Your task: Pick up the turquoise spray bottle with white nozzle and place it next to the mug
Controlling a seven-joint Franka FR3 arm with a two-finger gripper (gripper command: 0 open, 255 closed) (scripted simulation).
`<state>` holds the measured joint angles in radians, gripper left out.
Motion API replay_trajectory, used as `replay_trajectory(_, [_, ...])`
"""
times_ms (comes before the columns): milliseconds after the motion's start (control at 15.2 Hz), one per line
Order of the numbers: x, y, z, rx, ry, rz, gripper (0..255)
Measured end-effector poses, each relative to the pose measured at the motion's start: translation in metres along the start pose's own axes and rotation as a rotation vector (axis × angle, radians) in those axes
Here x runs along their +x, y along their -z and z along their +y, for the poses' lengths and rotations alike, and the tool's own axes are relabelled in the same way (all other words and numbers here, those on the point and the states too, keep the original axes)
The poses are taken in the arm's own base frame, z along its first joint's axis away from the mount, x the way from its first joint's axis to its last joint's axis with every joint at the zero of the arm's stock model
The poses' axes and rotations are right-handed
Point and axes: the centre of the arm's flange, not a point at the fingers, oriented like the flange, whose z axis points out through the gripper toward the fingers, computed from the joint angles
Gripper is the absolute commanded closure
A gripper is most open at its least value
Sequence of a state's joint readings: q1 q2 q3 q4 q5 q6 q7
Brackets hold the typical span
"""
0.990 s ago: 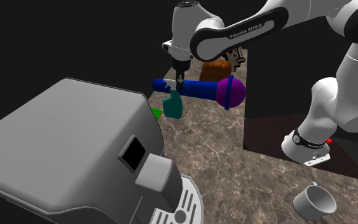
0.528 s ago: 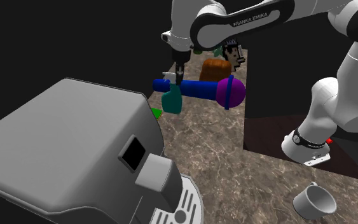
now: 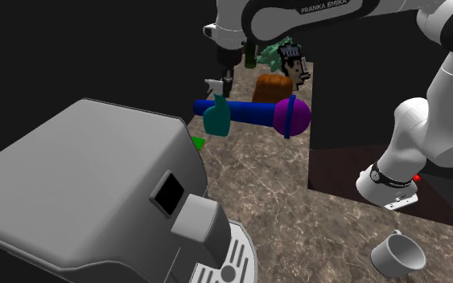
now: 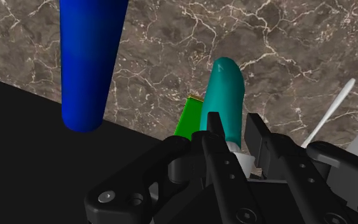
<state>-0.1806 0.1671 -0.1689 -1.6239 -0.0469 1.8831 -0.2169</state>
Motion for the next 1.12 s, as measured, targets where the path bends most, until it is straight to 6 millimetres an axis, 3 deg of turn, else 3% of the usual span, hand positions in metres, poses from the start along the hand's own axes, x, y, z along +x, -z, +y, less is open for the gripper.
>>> replay_trajectory(792, [0.004,0.062,0.005,0.0,0.0,0.0,255])
replay_trajectory(1122, [-0.035,0.088,-0.022,0.0,0.0,0.0,255])
